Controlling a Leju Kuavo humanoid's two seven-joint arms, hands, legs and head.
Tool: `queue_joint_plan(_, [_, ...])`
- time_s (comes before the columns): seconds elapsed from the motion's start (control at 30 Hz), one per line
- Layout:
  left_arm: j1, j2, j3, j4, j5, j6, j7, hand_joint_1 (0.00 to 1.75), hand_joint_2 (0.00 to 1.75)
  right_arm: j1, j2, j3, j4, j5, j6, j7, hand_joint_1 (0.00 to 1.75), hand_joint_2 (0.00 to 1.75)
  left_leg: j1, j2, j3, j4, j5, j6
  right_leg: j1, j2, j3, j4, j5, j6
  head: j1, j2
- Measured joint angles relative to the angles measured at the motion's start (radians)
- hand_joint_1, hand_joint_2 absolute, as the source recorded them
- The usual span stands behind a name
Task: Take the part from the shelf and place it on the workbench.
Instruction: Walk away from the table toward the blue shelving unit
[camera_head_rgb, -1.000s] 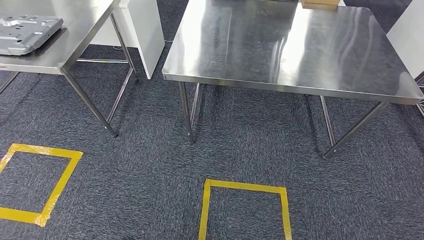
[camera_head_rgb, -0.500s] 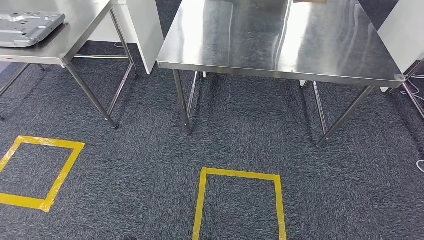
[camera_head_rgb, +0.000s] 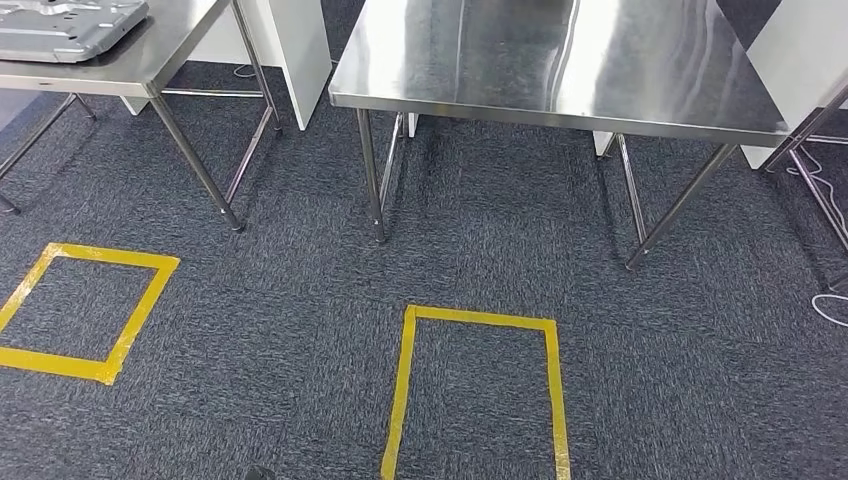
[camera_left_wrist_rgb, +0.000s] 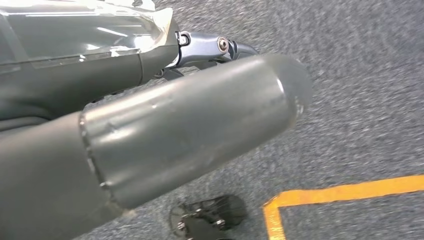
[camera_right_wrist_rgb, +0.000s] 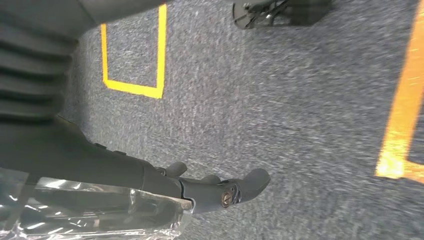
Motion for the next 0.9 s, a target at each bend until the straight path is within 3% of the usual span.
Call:
queue_joint_plan(0.07, [0.000, 0.000, 0.000, -0.001, 0.000, 0.000, 0.001, 0.00, 0.00, -0.003, 0.000, 0.000, 0.000, 0.001, 0.002, 0.002, 0.00, 0.00, -0.004, -0.001, -0.027, 0.022, 0.019, -0.012, -0.001, 0.003, 0.099, -0.151, -0.040, -0.009, -0.003, 0.000])
queue_joint_plan(0.1, [-0.001, 0.002, 0.000, -0.001, 0.000, 0.000, 0.001, 0.00, 0.00, -0.004, 0.002, 0.000, 0.000, 0.003, 0.003, 0.002, 0.00, 0.00, -0.006, -0.002, -0.037, 0.030, 0.028, -0.015, -0.001, 0.003, 0.118, -0.185, -0.057, -0.014, -0.005, 0.000])
queue_joint_plan(0.17, [0.000, 0.005, 0.000, -0.001, 0.000, 0.000, 0.002, 0.00, 0.00, -0.001, 0.005, 0.000, 0.001, 0.004, 0.004, 0.003, 0.00, 0.00, -0.002, -0.003, -0.054, 0.045, 0.030, -0.024, -0.009, -0.001, 0.098, -0.169, -0.059, -0.023, -0.008, 0.000])
queue_joint_plan(0.2, [0.001, 0.006, 0.000, 0.000, 0.000, 0.000, 0.003, 0.00, 0.00, 0.001, 0.006, 0.000, 0.001, 0.005, 0.005, 0.004, 0.00, 0.00, 0.002, -0.004, -0.064, 0.065, 0.003, -0.029, -0.010, -0.004, 0.085, -0.158, -0.054, -0.032, -0.010, 0.000])
queue_joint_plan(0.23, [0.003, 0.006, 0.001, 0.000, 0.000, 0.000, 0.004, 0.00, 0.00, 0.003, 0.005, -0.001, 0.001, 0.006, 0.005, 0.004, 0.00, 0.00, 0.005, -0.005, -0.076, 0.099, -0.043, -0.035, -0.009, -0.008, 0.072, -0.152, -0.047, -0.043, -0.012, 0.000])
queue_joint_plan(0.3, [0.005, 0.006, 0.001, 0.000, 0.000, 0.000, 0.005, 0.00, 0.00, 0.003, 0.005, -0.001, 0.001, 0.006, 0.006, 0.006, 0.00, 0.00, 0.007, -0.006, -0.098, 0.209, -0.156, -0.039, -0.003, -0.013, 0.045, -0.149, -0.026, -0.063, -0.016, 0.000])
queue_joint_plan(0.33, [0.005, 0.006, 0.001, 0.000, 0.000, 0.000, 0.005, 0.00, 0.00, 0.002, 0.005, -0.001, 0.001, 0.007, 0.006, 0.006, 0.00, 0.00, 0.007, -0.006, -0.104, 0.270, -0.189, -0.039, 0.001, -0.015, 0.030, -0.148, -0.014, -0.068, -0.017, 0.000])
queue_joint_plan(0.37, [0.005, 0.006, 0.001, 0.000, 0.000, 0.000, 0.005, 0.00, 0.00, 0.002, 0.005, -0.001, 0.001, 0.008, 0.007, 0.007, 0.00, 0.00, 0.007, -0.006, -0.102, 0.317, -0.196, -0.037, 0.004, -0.016, 0.013, -0.146, -0.002, -0.070, -0.016, 0.000])
queue_joint_plan(0.43, [0.005, 0.007, 0.002, 0.000, 0.001, 0.000, 0.005, 0.00, 0.00, 0.002, 0.005, -0.001, 0.001, 0.009, 0.011, 0.009, 0.00, 0.00, 0.007, -0.008, -0.060, 0.333, -0.151, -0.030, 0.010, -0.017, -0.021, -0.138, 0.022, -0.070, -0.016, 0.000])
queue_joint_plan(0.47, [0.005, 0.007, 0.003, 0.000, 0.001, 0.000, 0.005, 0.00, 0.00, 0.001, 0.004, -0.001, 0.001, 0.010, 0.013, 0.011, 0.00, 0.00, 0.007, -0.009, -0.014, 0.290, -0.126, -0.026, 0.011, -0.016, -0.037, -0.133, 0.033, -0.067, -0.017, 0.000])
queue_joint_plan(0.53, [0.002, 0.006, 0.004, 0.000, 0.002, 0.000, 0.004, 0.00, 0.00, 0.001, 0.003, -0.001, 0.001, 0.011, 0.016, 0.013, 0.00, 0.00, 0.005, -0.016, 0.096, 0.147, -0.133, -0.021, 0.014, -0.014, -0.063, -0.124, 0.052, -0.058, -0.017, 0.000])
queue_joint_plan(0.57, [0.000, 0.006, 0.005, 0.000, 0.002, 0.000, 0.003, 0.00, 0.00, 0.001, 0.003, -0.001, 0.001, 0.012, 0.016, 0.014, 0.00, 0.00, 0.002, -0.019, 0.133, 0.088, -0.149, -0.019, 0.015, -0.014, -0.070, -0.123, 0.061, -0.051, -0.016, 0.000])
queue_joint_plan(0.6, [-0.001, 0.005, 0.006, 0.000, 0.002, 0.001, 0.002, 0.00, 0.00, 0.000, 0.002, -0.001, 0.001, 0.012, 0.017, 0.014, 0.00, 0.00, -0.002, -0.022, 0.151, 0.052, -0.162, -0.016, 0.016, -0.014, -0.075, -0.123, 0.070, -0.044, -0.016, 0.000])
queue_joint_plan(0.67, [0.001, 0.005, 0.008, 0.000, 0.004, 0.002, 0.001, 0.00, 0.00, 0.000, 0.001, -0.001, 0.001, 0.013, 0.017, 0.014, 0.00, 0.00, -0.008, -0.019, 0.143, 0.039, -0.152, 0.000, 0.015, -0.014, -0.081, -0.123, 0.083, -0.031, -0.016, 0.000])
queue_joint_plan(0.7, [0.001, 0.004, 0.008, 0.000, 0.006, 0.002, 0.001, 0.00, 0.00, 0.000, 0.000, -0.001, 0.001, 0.013, 0.018, 0.014, 0.00, 0.00, -0.009, -0.017, 0.131, 0.037, -0.141, 0.011, 0.015, -0.012, -0.090, -0.113, 0.072, -0.030, -0.016, 0.000])
queue_joint_plan(0.77, [0.001, 0.004, 0.009, 0.000, 0.008, 0.005, 0.001, 0.00, 0.00, 0.002, -0.002, -0.001, 0.001, 0.014, 0.019, 0.014, 0.00, 0.00, -0.010, -0.013, 0.099, 0.033, -0.114, 0.030, 0.014, -0.008, -0.118, -0.047, -0.002, -0.039, -0.010, 0.000])
queue_joint_plan(0.83, [0.001, 0.004, 0.009, 0.000, 0.008, 0.006, 0.001, 0.00, 0.00, 0.003, -0.003, -0.001, 0.001, 0.014, 0.021, 0.016, 0.00, 0.00, -0.017, -0.012, 0.064, 0.033, -0.087, 0.037, 0.014, -0.005, -0.145, 0.070, -0.093, -0.050, -0.005, 0.000])
queue_joint_plan(0.87, [0.001, 0.003, 0.009, 0.000, 0.008, 0.006, 0.001, 0.00, 0.00, 0.003, -0.004, -0.001, 0.001, 0.013, 0.021, 0.017, 0.00, 0.00, -0.020, -0.011, 0.046, 0.034, -0.072, 0.038, 0.015, -0.005, -0.150, 0.125, -0.112, -0.047, -0.005, 0.000])
queue_joint_plan(0.9, [0.002, 0.003, 0.009, 0.000, 0.008, 0.006, 0.001, 0.00, 0.00, 0.003, -0.004, -0.001, 0.001, 0.013, 0.022, 0.018, 0.00, 0.00, -0.023, -0.010, 0.027, 0.034, -0.057, 0.038, 0.017, -0.004, -0.142, 0.158, -0.104, -0.039, -0.005, 0.000])
